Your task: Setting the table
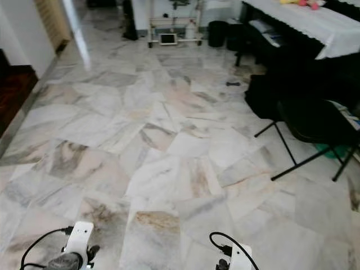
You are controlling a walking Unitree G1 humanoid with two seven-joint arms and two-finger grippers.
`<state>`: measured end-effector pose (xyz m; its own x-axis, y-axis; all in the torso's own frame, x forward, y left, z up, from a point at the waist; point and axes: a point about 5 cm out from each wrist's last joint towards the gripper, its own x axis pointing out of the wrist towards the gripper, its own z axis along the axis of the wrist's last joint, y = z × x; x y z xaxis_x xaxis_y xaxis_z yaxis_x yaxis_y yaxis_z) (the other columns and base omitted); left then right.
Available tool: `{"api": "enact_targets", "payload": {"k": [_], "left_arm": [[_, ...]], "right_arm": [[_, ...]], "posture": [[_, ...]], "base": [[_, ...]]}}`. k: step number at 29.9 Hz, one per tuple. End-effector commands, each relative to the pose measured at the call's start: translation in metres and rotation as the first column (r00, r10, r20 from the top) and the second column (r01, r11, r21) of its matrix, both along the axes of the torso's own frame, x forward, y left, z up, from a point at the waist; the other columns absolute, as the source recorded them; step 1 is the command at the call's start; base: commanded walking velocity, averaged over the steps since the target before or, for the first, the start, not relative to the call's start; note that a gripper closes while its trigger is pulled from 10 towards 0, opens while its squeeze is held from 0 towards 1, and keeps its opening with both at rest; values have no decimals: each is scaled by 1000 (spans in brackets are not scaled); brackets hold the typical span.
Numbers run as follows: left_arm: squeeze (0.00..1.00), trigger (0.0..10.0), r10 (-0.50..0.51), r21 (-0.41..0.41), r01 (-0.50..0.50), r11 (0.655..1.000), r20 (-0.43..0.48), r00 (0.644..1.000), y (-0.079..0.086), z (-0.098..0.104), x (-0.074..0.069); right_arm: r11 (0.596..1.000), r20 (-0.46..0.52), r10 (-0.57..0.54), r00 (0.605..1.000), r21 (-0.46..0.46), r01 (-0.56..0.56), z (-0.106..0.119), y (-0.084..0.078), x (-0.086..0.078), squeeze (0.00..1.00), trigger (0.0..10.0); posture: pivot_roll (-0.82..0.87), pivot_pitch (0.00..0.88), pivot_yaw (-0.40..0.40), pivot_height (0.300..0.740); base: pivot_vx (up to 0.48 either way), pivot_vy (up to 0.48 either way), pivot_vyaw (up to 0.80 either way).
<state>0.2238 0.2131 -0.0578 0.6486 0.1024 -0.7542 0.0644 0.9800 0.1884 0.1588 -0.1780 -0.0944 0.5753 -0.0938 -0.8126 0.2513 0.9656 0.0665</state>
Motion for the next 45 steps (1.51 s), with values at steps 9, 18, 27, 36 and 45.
{"api": "enact_targets", "payload": {"k": [9,18,27,36,45], "left_arm": [[0,10000,32,3,-32,999,-25,999,7,-3,-7],[0,10000,54,4,-54,999,-49,997,7,-6,-12],[0,10000,0,63,3,998,-44,999,11,-3,-9],[0,10000,10,56,-7,998,-45,999,7,-4,-8],[0,10000,26,55,-23,998,-44,999,8,-5,-10]], "right_arm": [[1000,-35,0,999,-9,-1,-2,-5,-5,0,10000],[999,-33,30,999,-11,-30,-1,-4,0,0,10000],[1000,-40,31,999,0,-31,-1,9,1,0,10000],[999,-40,32,999,-5,-33,-1,7,3,0,10000],[999,-38,39,999,-3,-39,0,9,4,0,10000]], "posture": [[42,0,20,740],[30,0,30,740],[31,0,34,740],[35,0,28,740],[44,0,26,740]], "base": [[0,0,-653],[0,0,-654],[0,-41,-656],[0,-267,-656],[0,0,-656]]}}
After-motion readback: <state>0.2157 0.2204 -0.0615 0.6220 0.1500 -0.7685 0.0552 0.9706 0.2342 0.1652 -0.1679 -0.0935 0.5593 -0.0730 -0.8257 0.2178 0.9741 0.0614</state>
